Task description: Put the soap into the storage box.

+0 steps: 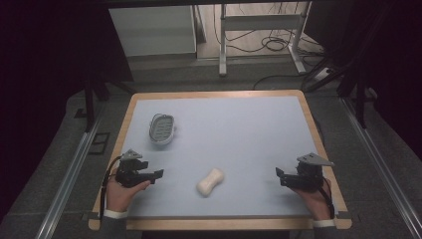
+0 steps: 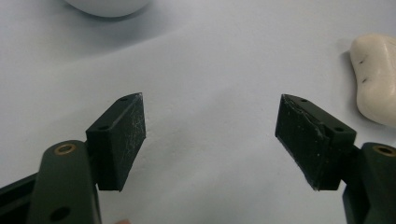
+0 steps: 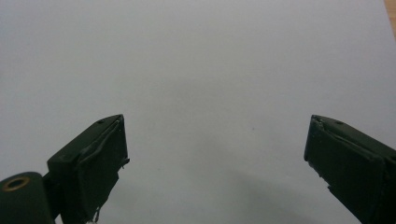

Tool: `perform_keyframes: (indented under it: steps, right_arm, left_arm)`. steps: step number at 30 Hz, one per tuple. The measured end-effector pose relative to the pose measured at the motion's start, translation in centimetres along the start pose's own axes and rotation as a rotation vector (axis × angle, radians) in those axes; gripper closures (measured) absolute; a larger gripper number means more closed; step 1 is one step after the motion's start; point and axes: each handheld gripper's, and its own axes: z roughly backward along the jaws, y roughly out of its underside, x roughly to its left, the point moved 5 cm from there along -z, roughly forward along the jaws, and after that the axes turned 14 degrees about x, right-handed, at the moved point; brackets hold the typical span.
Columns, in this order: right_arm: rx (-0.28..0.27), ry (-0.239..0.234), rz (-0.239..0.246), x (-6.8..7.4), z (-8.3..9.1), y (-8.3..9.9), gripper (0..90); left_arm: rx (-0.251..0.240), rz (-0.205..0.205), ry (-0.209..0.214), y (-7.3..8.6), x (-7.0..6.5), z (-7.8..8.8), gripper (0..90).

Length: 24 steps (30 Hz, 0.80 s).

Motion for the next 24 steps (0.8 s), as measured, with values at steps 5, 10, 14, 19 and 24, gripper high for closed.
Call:
perform_keyframes:
  steps: [5, 10, 14, 19, 24]
  right_arm:
    - [-0.004, -0.004, -0.009, -0.1, 0.3, 0.0, 5.7]
    - [-0.007, -0.015, -0.018, -0.5, 0.4, 0.1, 5.8]
    - [-0.004, -0.012, -0.015, -0.7, 0.3, 0.2, 5.8]
    - [0.001, -0.020, -0.021, -1.1, 0.3, 0.4, 5.7]
    - [-0.003, -0.011, -0.034, -1.5, 0.6, 0.4, 5.8]
  left_arm:
    - [-0.012, -0.002, -0.018, 0.0, -0.4, 0.6, 25.1]
    - [-0.003, -0.007, -0.037, 0.0, -0.8, 0.7, 25.7]
    - [-0.003, -0.001, -0.046, 0.0, -0.9, 0.8, 25.8]
    - [-0.008, 0.013, -0.066, 0.0, -1.1, 1.1, 24.7]
    - [-0.008, -0.006, -0.054, -0.4, -1.8, 1.4, 24.1]
